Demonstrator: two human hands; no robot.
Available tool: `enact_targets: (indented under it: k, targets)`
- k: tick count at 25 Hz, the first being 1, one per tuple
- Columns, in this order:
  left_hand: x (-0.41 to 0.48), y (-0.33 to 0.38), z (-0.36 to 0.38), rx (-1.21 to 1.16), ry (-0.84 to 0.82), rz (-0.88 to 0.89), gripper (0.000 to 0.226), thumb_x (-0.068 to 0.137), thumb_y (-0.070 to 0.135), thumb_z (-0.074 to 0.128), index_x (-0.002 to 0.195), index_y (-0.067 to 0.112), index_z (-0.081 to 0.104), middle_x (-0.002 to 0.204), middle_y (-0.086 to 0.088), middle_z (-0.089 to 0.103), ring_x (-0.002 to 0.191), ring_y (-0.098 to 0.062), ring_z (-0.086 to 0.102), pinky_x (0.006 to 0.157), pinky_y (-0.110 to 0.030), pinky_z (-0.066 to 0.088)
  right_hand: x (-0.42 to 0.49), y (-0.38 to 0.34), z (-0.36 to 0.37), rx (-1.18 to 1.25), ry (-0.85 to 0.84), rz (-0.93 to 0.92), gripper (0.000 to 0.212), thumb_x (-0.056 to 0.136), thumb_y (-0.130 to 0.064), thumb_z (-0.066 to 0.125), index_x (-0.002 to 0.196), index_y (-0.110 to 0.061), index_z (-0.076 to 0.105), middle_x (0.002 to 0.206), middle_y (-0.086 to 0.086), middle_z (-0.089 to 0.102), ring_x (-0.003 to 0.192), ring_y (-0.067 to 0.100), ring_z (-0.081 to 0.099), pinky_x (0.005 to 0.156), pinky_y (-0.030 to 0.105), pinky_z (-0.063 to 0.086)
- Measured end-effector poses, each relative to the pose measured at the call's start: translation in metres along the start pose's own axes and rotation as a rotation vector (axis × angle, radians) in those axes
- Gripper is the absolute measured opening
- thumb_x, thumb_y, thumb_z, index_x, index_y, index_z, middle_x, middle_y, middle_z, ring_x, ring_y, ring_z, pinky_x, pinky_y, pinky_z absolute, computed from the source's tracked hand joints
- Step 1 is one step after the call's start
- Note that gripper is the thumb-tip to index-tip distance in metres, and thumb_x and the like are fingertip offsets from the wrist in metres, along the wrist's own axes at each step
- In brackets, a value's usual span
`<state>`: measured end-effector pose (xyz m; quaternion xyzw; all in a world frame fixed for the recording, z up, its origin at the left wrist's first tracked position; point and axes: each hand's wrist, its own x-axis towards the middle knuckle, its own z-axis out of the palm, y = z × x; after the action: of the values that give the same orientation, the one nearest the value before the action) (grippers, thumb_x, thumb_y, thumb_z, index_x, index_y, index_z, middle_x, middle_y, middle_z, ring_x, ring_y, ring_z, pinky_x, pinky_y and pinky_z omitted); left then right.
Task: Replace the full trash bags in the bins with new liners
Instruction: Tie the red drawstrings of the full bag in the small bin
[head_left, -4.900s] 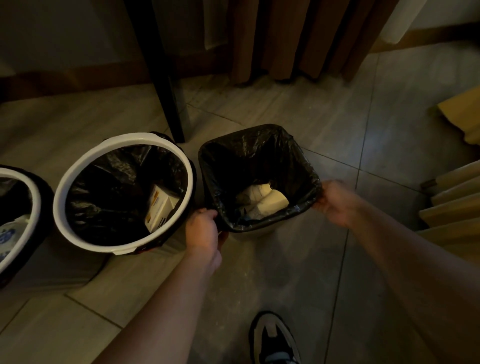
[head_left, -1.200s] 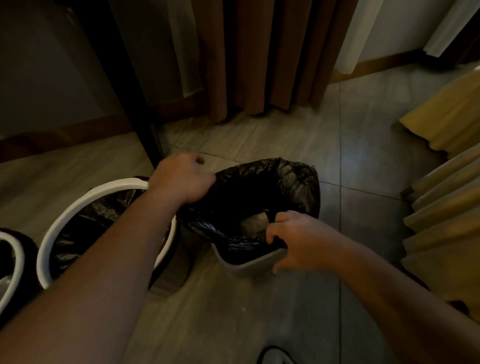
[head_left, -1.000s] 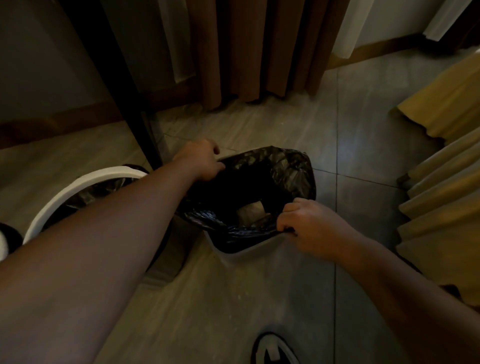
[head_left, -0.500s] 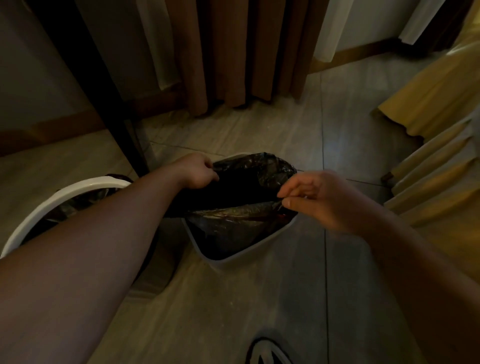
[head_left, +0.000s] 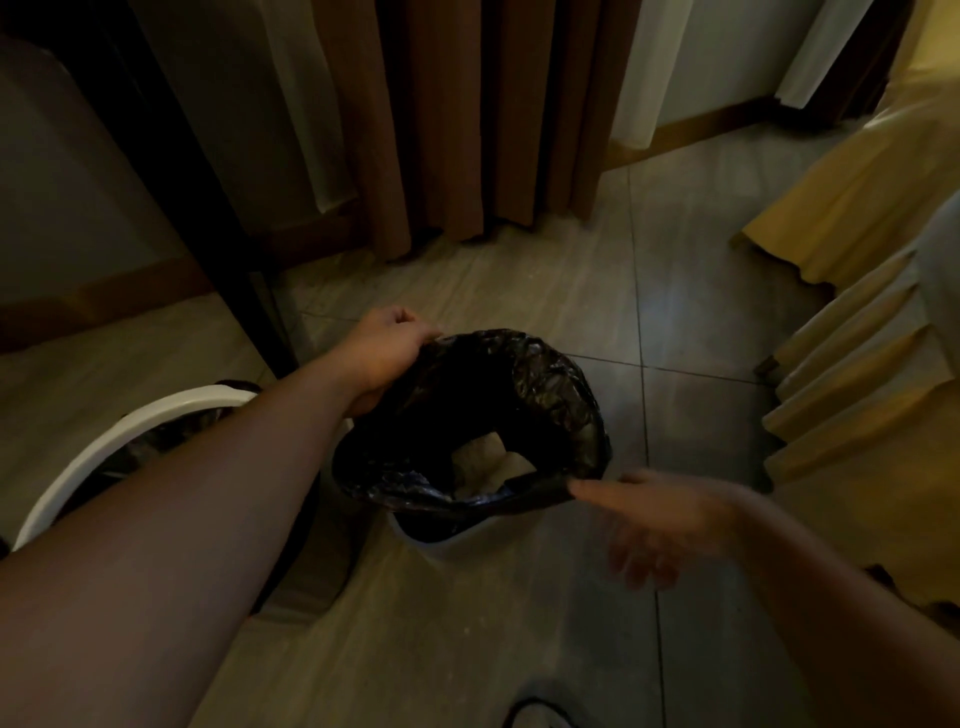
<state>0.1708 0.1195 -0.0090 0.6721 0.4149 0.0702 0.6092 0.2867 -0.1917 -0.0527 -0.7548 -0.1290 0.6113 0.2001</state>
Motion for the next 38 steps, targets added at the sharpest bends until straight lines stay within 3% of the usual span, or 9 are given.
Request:
enact_targets:
  k: [2,5,8,17,21,23,27,32,38]
  targets:
    - [-0.001,-0.003,0.002,-0.016,-0.008,-0.012,0.012,0.093,0.009,0.074,0.1,0.018,0.068,0.105,-0.012,0.075,0.091,-0.025,0.073,0.077,-0.038,0.061,0.011,0.009,0.012,0.411,-0.067,-0.119,0.085,0.077,-0.074,0.073,0.129,-0.007,0.063,0.109,0.021,0.078,0.091,0.034,0.077,0.066,0.04,0.061]
    - [-0.008,-0.009,0.003,-0.03,-0.112,0.005,0.038,0.091,-0.011,0.065,0.109,0.022,0.072,0.118,-0.01,0.075,0.108,-0.026,0.072,0.081,-0.037,0.062,0.024,0.009,0.02,0.97,-0.014,-0.295,0.052,0.088,-0.027,0.075,0.128,0.004,0.062,0.113,0.024,0.075,0.096,0.032,0.076,0.074,0.04,0.063]
    - [-0.018,-0.009,0.004,-0.042,-0.22,0.039,0.055,0.091,-0.021,0.055,0.112,0.026,0.073,0.123,-0.003,0.069,0.115,-0.019,0.066,0.081,-0.031,0.058,0.023,0.001,0.019,1.187,-0.033,-0.365,0.023,0.088,-0.012,0.069,0.109,-0.003,0.065,0.106,0.019,0.073,0.106,0.032,0.075,0.086,0.041,0.063]
    - [-0.032,-0.004,-0.006,-0.157,-0.248,0.048,0.043,0.092,-0.018,0.055,0.116,0.013,0.073,0.092,-0.005,0.077,0.094,-0.022,0.07,0.083,-0.033,0.054,-0.012,-0.041,-0.006,1.093,0.074,-0.726,0.032,0.084,-0.003,0.077,0.113,-0.008,0.064,0.116,0.021,0.076,0.109,0.032,0.076,0.082,0.039,0.063]
    - [-0.034,-0.002,-0.011,-0.215,-0.252,0.024,0.038,0.094,-0.016,0.058,0.117,0.012,0.069,0.087,-0.005,0.077,0.07,-0.008,0.072,0.058,-0.022,0.058,-0.025,-0.056,-0.014,1.068,0.171,-0.722,0.048,0.073,0.009,0.071,0.117,-0.006,0.062,0.102,0.015,0.081,0.099,0.03,0.079,0.072,0.036,0.064]
    - [-0.035,-0.004,-0.012,-0.213,-0.241,-0.002,0.034,0.095,-0.01,0.063,0.119,0.014,0.067,0.086,-0.004,0.076,0.066,-0.006,0.07,0.058,-0.021,0.057,-0.028,-0.059,-0.015,1.035,0.23,-0.709,0.044,0.077,0.012,0.065,0.117,-0.004,0.063,0.089,0.01,0.081,0.086,0.023,0.08,0.067,0.032,0.063]
    - [-0.032,-0.013,-0.005,0.096,-0.129,0.056,0.03,0.089,0.021,0.085,0.112,0.025,0.066,0.087,0.0,0.081,0.073,-0.013,0.075,0.066,-0.031,0.061,-0.027,-0.055,-0.016,1.02,0.247,-0.683,0.031,0.09,0.016,0.059,0.114,-0.001,0.065,0.09,0.013,0.079,0.087,0.025,0.08,0.07,0.032,0.063]
    - [-0.026,-0.014,0.004,0.299,0.113,0.165,0.017,0.089,0.018,0.082,0.094,0.027,0.069,0.074,0.004,0.077,0.076,-0.02,0.076,0.061,-0.031,0.054,-0.033,-0.054,-0.021,0.92,0.331,-0.711,0.025,0.087,0.013,0.07,0.106,-0.002,0.068,0.091,0.016,0.079,0.09,0.029,0.08,0.071,0.034,0.064]
    - [-0.032,-0.009,0.008,0.483,0.068,0.12,0.032,0.081,0.018,0.089,0.098,0.032,0.065,0.095,0.001,0.076,0.083,-0.016,0.074,0.059,-0.03,0.054,-0.046,-0.054,-0.019,0.575,0.565,-0.719,0.024,0.085,0.014,0.074,0.097,-0.006,0.069,0.099,0.021,0.075,0.09,0.035,0.078,0.071,0.04,0.065]
